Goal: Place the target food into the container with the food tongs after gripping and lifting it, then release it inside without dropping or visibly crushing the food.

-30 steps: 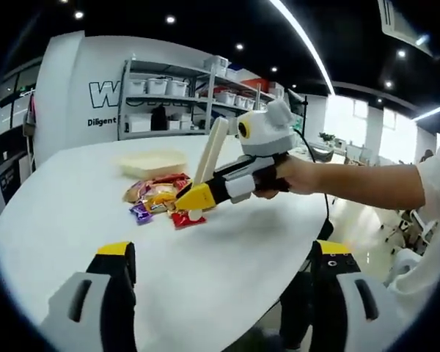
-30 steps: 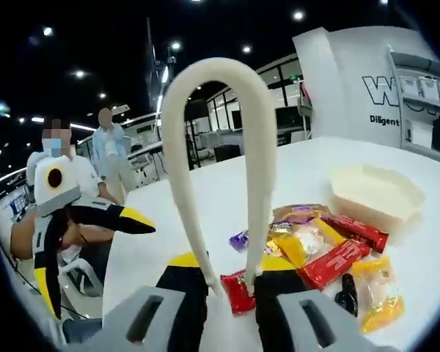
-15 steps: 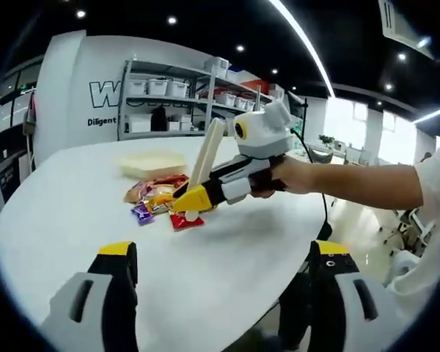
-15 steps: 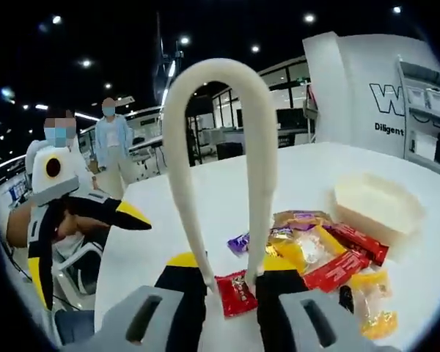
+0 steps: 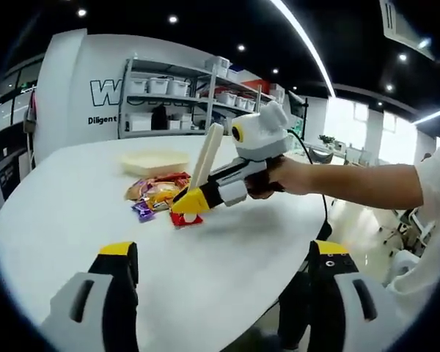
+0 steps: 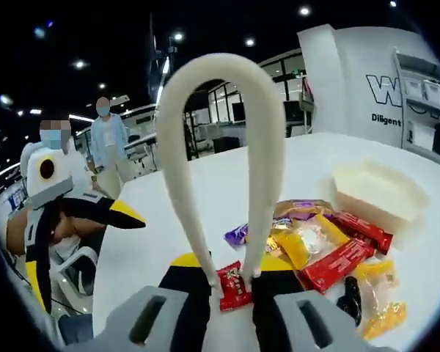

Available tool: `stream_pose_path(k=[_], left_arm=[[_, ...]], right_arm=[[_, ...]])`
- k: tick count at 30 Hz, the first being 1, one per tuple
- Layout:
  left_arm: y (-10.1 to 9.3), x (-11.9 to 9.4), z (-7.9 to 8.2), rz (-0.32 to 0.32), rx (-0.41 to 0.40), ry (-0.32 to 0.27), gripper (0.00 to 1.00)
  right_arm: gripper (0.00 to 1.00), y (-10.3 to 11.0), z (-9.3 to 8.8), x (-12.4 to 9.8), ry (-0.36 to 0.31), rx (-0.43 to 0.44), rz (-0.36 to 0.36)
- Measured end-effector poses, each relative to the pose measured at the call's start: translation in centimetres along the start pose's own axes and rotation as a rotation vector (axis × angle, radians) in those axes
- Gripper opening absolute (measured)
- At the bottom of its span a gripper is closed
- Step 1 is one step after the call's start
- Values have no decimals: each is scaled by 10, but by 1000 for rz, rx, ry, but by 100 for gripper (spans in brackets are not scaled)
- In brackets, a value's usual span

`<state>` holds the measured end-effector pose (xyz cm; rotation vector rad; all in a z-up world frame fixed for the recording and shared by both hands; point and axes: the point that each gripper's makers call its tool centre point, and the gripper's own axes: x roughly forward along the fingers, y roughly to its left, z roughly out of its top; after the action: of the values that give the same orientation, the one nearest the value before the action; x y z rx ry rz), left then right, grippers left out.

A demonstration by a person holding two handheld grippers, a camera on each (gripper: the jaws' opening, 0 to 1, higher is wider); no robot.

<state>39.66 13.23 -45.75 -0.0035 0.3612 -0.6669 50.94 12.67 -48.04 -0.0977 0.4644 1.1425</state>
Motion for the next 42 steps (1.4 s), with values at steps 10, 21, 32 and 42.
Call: stream_pose_path(k=[10,21,32,42], left_arm=[[0,3,-2,13,14,10,96],[0,5,-5,29,0,13,99],[-7,6,2,21,16,0,98],[-1,5,0,43,15,1,96]], right_arm=[[11,-7,-1,-8,-17,59,-29],[12,-13,14,-31,-66,100,-53],[12,-19,32,-55,-86,86,-92],[12,-38,56,-77,-125,116,-136]])
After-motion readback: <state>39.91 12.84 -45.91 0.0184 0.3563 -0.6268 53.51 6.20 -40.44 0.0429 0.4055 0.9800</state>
